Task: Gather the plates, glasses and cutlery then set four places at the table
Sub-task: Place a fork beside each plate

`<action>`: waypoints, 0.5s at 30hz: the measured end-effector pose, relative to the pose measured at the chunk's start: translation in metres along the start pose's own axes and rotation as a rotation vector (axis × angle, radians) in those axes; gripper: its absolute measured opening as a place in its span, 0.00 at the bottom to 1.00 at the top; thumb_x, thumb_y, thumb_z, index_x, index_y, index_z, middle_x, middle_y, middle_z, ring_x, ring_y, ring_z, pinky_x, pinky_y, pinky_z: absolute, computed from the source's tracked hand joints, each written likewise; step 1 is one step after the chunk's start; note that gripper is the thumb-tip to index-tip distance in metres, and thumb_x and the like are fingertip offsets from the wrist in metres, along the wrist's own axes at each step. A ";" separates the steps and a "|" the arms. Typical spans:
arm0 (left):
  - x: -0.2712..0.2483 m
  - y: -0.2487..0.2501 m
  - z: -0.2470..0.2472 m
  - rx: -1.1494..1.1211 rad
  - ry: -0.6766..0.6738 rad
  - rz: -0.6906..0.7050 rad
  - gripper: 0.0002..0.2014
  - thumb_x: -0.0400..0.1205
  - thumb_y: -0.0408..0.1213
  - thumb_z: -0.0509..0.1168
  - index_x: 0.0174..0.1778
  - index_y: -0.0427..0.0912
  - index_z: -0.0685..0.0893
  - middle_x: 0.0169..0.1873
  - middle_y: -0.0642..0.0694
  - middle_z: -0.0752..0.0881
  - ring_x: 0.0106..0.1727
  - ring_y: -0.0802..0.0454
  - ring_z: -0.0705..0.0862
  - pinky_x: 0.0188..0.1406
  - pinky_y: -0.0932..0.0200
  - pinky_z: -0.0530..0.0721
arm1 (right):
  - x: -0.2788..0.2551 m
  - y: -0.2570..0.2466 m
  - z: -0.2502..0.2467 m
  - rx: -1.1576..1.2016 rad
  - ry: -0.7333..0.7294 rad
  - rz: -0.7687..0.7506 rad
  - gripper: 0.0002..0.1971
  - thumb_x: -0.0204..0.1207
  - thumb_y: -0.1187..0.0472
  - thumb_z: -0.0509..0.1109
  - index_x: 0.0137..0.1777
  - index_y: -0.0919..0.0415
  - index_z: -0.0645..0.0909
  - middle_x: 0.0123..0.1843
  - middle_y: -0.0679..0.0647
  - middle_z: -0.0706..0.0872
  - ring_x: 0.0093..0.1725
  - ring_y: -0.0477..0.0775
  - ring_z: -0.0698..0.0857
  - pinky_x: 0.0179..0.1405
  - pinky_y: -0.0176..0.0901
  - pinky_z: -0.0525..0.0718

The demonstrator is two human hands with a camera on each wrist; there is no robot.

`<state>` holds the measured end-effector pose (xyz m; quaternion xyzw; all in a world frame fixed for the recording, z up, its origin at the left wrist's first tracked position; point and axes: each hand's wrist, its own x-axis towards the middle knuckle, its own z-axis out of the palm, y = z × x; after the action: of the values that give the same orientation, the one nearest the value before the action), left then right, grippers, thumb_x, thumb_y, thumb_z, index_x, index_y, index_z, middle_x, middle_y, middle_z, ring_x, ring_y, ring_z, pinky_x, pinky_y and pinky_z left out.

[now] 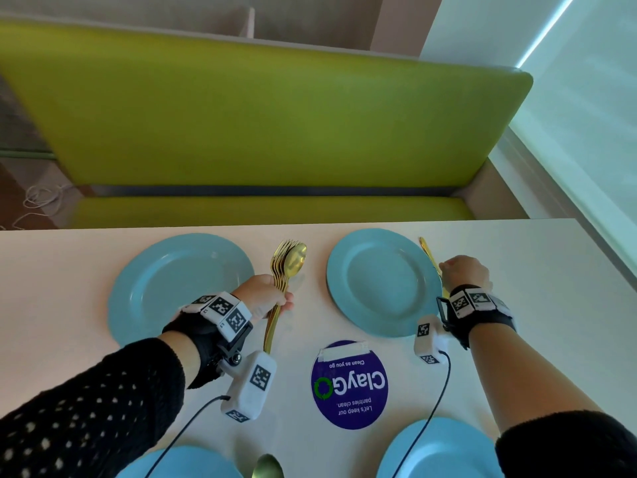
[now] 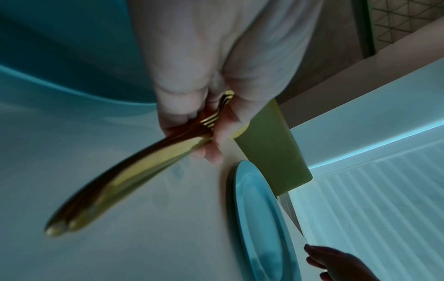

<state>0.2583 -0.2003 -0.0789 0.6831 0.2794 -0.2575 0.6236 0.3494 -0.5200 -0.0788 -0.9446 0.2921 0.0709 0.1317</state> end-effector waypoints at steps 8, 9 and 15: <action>-0.029 -0.001 -0.006 0.092 -0.065 -0.001 0.08 0.79 0.19 0.63 0.38 0.34 0.78 0.34 0.39 0.88 0.44 0.42 0.87 0.62 0.46 0.83 | -0.136 -0.062 -0.005 0.117 -0.136 -0.735 0.10 0.77 0.60 0.70 0.56 0.59 0.88 0.57 0.54 0.89 0.59 0.55 0.84 0.60 0.42 0.77; -0.035 -0.002 -0.006 0.117 -0.070 -0.002 0.08 0.79 0.20 0.64 0.37 0.34 0.78 0.34 0.39 0.88 0.45 0.42 0.87 0.60 0.47 0.83 | -0.157 -0.068 -0.001 0.072 -0.174 -0.822 0.12 0.77 0.59 0.70 0.59 0.58 0.86 0.58 0.54 0.88 0.60 0.55 0.82 0.60 0.42 0.76; -0.072 -0.007 -0.027 0.348 -0.137 0.043 0.05 0.79 0.28 0.66 0.38 0.34 0.84 0.44 0.37 0.91 0.39 0.48 0.85 0.41 0.60 0.83 | -0.234 -0.090 0.018 -0.141 -0.270 -1.086 0.14 0.80 0.59 0.65 0.63 0.54 0.84 0.63 0.50 0.86 0.64 0.56 0.75 0.62 0.50 0.77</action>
<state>0.2020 -0.1771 -0.0313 0.7675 0.1729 -0.3345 0.5188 0.2079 -0.3181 -0.0273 -0.9485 -0.2607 0.1325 0.1219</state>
